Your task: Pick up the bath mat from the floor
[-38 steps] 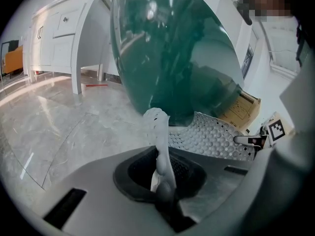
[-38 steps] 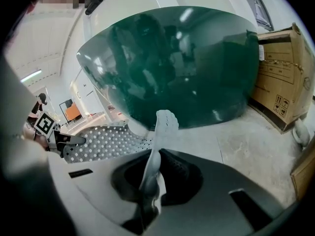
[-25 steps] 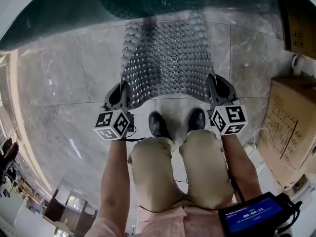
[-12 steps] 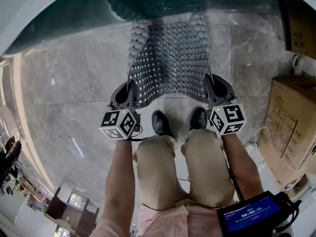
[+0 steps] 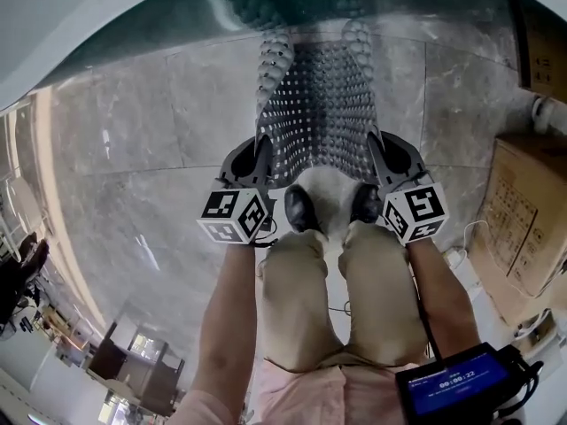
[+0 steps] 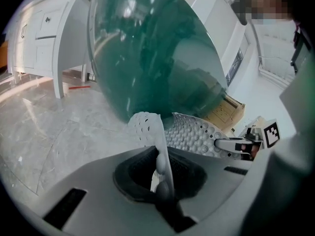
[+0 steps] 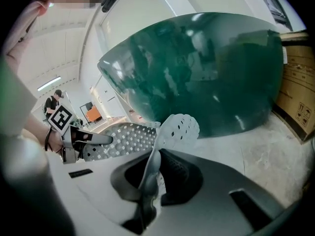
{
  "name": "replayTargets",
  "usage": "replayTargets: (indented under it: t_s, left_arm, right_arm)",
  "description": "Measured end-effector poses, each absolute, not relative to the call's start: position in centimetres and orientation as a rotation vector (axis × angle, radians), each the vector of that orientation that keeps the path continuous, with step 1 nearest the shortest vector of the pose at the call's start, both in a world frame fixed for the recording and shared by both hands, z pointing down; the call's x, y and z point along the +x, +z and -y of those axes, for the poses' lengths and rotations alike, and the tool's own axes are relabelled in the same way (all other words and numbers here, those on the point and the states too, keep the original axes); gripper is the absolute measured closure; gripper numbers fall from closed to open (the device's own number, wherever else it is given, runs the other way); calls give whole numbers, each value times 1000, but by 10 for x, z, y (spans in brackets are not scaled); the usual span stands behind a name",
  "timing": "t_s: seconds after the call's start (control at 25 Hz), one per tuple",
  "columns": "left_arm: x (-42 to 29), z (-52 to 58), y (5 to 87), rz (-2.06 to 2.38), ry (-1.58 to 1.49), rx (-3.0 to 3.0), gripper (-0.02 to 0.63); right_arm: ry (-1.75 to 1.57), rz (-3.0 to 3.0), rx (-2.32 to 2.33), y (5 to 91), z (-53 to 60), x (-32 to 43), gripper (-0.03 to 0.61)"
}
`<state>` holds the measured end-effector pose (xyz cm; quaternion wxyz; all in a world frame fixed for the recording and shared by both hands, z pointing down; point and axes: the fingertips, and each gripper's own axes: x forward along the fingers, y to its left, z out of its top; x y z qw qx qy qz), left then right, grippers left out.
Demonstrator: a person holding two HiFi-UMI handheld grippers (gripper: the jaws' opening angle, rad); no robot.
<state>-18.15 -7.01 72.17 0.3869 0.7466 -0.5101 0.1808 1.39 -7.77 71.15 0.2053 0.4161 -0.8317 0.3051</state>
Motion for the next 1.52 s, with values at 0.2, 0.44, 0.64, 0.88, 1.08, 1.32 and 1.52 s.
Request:
replayTargets:
  t_s: [0.2,0.44,0.64,0.88,1.08,1.32,1.52]
  left_arm:
    - [-167,63,681,1252,433,1914,578]
    - [-162,51,631,1222,418,1924,578]
    - [-159,50,600,1214,405,1951,578]
    - [-152,49,553,1192,381,1986,578]
    - [-143,45,519,1184,379,2013,578]
    - [-158,41,477,1189,356,2019,578]
    - [-158,35,438,1198,337,2022,578]
  right_arm:
    - [869,2350,1124,670,69,5,552]
    - [870,2376,1109,616,60,-10,552]
    - [841,2396,1102,585,62,-16,552]
    - [818,2420,1081,543,62,-23,552]
    - [790,2445,1017,516,54,-25,552]
    - [770,2453,1032,470,56,-37,552]
    - [768,2466,1052,426,54,-39,552]
